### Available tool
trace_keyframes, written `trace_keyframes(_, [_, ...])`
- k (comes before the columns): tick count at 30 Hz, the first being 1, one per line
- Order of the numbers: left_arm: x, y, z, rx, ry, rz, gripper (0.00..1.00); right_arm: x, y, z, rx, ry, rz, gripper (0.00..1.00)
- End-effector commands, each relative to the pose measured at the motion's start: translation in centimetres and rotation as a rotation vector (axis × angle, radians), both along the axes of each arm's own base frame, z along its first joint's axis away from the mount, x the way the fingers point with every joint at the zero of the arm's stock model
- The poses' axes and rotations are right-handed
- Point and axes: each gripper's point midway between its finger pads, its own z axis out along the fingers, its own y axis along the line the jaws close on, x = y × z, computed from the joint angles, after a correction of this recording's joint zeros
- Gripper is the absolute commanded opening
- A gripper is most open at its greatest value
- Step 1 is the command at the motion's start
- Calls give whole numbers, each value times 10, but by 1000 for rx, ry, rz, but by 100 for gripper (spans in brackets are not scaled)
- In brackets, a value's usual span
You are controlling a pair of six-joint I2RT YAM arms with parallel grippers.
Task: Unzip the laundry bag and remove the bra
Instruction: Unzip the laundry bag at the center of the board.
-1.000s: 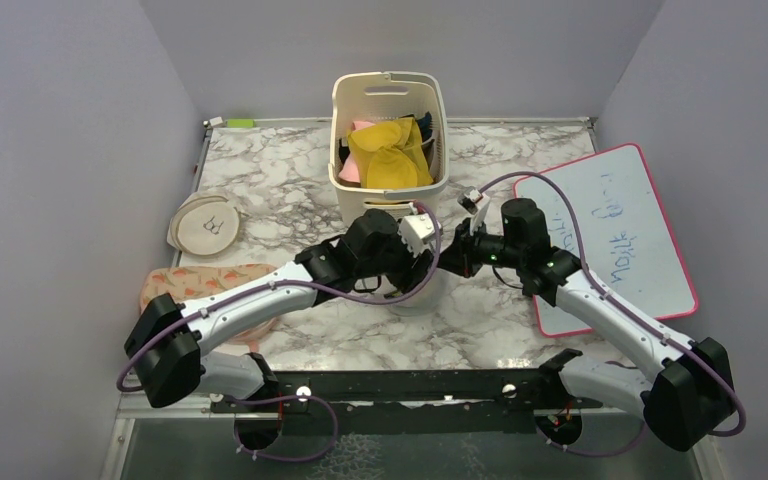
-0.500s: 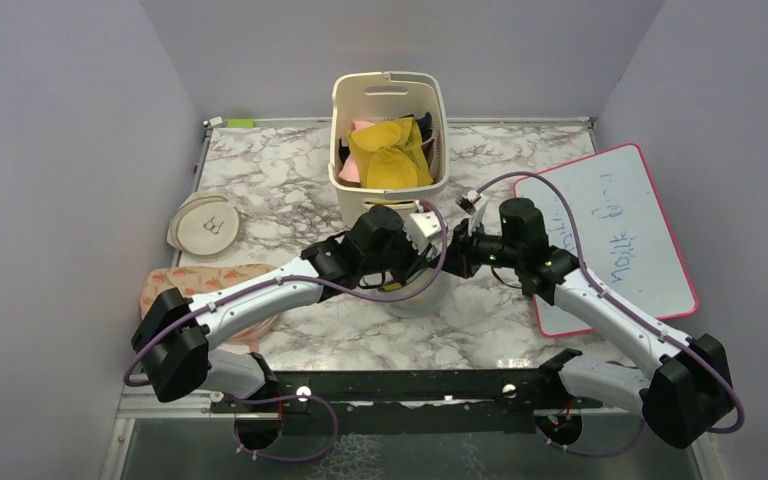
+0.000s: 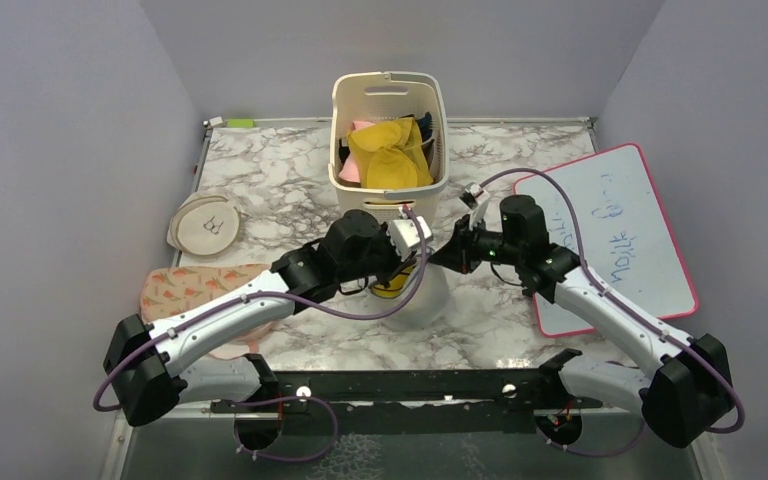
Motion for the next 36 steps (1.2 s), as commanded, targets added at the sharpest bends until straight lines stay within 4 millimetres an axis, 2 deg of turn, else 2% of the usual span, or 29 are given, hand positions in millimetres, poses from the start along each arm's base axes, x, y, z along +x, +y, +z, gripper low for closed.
trace_keyframes(1, [-5, 9, 13, -22, -51, -13, 0, 25, -16, -4, -24, 7, -120, 1])
trace_keyframes(5, [-6, 16, 8, -10, -47, 11, 0, 37, -27, -10, -28, 38, -175, 1])
trace_keyframes(10, [0, 31, 4, 10, -60, 89, 0, 47, -37, -9, -34, 28, -229, 1])
trace_keyframes(15, [0, 35, 1, 15, -51, 112, 0, 37, -28, 5, 16, -26, -134, 1])
trace_keyframes(19, [-1, 23, -2, -4, 11, 104, 4, 13, -15, 11, 57, -59, 42, 1])
trace_keyframes(21, [-4, 14, -5, -18, 53, 80, 6, 7, -12, 10, 80, -53, 70, 1])
trace_keyframes(28, [-2, -7, -10, -43, 118, 60, 30, 0, -13, 6, 82, -31, 81, 1])
trace_keyframes(31, [0, -14, -9, -53, 121, 45, 37, -5, -13, 5, 93, -19, 90, 1])
trace_keyframes(36, [3, -27, -6, -64, 131, 19, 41, -9, -11, 4, 108, -8, 107, 1])
